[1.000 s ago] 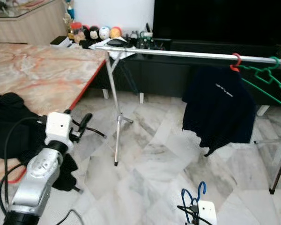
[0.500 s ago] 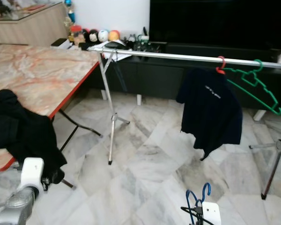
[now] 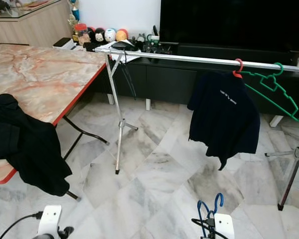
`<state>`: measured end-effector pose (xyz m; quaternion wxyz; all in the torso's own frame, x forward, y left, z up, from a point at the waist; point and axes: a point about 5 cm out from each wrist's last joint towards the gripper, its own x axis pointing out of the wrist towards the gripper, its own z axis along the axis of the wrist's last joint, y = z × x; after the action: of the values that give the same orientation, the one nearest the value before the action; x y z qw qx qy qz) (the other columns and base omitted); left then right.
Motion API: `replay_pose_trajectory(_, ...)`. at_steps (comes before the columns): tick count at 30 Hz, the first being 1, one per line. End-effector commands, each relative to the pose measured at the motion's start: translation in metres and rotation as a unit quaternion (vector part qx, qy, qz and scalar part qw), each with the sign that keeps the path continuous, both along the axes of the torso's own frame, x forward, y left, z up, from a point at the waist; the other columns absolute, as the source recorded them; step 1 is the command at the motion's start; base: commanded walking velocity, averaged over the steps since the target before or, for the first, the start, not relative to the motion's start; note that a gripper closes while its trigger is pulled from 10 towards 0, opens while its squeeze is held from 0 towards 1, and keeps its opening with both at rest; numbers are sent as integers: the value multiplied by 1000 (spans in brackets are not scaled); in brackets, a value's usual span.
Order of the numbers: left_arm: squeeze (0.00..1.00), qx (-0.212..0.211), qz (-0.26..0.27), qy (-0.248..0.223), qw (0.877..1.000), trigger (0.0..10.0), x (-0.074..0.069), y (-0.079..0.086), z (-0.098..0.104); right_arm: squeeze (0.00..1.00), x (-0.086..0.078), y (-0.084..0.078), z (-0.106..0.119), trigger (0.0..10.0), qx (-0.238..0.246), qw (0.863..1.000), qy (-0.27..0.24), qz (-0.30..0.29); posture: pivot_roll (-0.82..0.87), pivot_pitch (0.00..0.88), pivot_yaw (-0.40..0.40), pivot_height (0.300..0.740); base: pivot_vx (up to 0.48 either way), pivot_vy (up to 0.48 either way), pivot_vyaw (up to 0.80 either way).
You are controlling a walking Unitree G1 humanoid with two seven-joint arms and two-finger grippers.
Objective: Hang hanger
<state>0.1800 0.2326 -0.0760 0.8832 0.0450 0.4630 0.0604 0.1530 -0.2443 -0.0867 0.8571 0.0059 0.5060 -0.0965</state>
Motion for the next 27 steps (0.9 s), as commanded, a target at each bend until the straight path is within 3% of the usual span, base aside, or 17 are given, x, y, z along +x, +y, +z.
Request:
replay_pose_trajectory(1,0,2,14,13,1000,10000,-7,2,-4,0,0,0,0,10000,1,1000,1,-2,-46,0,13,740,0,0,0)
replay_pose_trajectory(3,0,-16,30,5,999,10000,-7,2,-4,0,-3,0,-1,10000,0,1000,14,1,-48,0,15,740,0,0,-734)
replay_pose_trajectory(10,0,-5,19,4,1000,10000,-4,6,-2,0,-2,1,-1,10000,-1,1000,5,1,-49,0,19,740,156,0,-81)
replay_pose_trajectory(19,0,4,6,44,999,10000,-34,12,-12,0,-3,1,-2,10000,-2,1000,5,1,-53,0,24,740,298,0,0)
replay_pose_trajectory(27,0,4,0,53,999,10000,-42,8,-16,0,-3,1,-2,10000,-2,1000,6,-1,-52,0,23,740,315,0,0)
